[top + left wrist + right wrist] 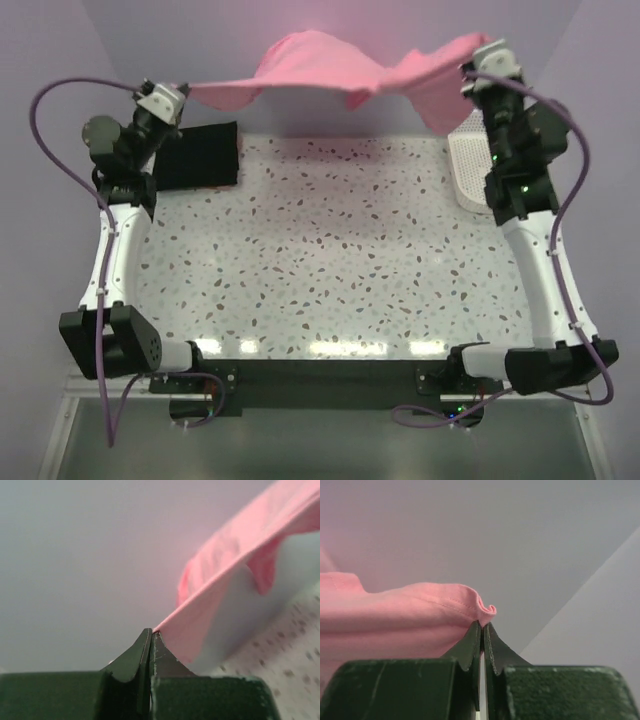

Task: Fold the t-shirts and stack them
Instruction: Flatten the tshirt out

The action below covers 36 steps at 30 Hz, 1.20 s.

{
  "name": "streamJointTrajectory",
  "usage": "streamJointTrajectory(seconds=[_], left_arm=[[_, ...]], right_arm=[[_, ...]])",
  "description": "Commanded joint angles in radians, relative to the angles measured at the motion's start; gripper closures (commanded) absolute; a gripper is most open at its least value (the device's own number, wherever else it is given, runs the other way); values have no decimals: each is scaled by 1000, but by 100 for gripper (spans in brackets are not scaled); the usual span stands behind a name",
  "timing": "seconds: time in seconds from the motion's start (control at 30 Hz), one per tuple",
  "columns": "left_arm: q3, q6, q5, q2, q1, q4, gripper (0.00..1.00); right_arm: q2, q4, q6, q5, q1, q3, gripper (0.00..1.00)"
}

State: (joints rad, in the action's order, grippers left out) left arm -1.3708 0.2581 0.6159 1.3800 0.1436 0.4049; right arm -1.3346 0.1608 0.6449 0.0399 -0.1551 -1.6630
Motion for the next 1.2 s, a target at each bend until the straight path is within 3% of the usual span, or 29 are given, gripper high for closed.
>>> streamJointTrajectory(seconds=[0.0,0.13,0.23,0.53,0.93,1.17], left_arm=[[211,162,194,-108,4,-36,100],[477,414,229,-229,-22,-187,100],[611,609,226,-283,-55,-337,100],[889,1131,179,-381,-61,-813,100],[938,1500,53,-509,-59,-1320,100],[894,1582,-50,-503,-61,-1474,100]], right_arm=[[105,-40,93,-146,2,300,100],[267,-157,183,-172,2,595,100],[350,-275,257,-230,0,727,100],[534,-738,433,-302,0,963,100],[771,-1351,647,-340,0,928,100],[839,-1529,702,-374,2,865,100]])
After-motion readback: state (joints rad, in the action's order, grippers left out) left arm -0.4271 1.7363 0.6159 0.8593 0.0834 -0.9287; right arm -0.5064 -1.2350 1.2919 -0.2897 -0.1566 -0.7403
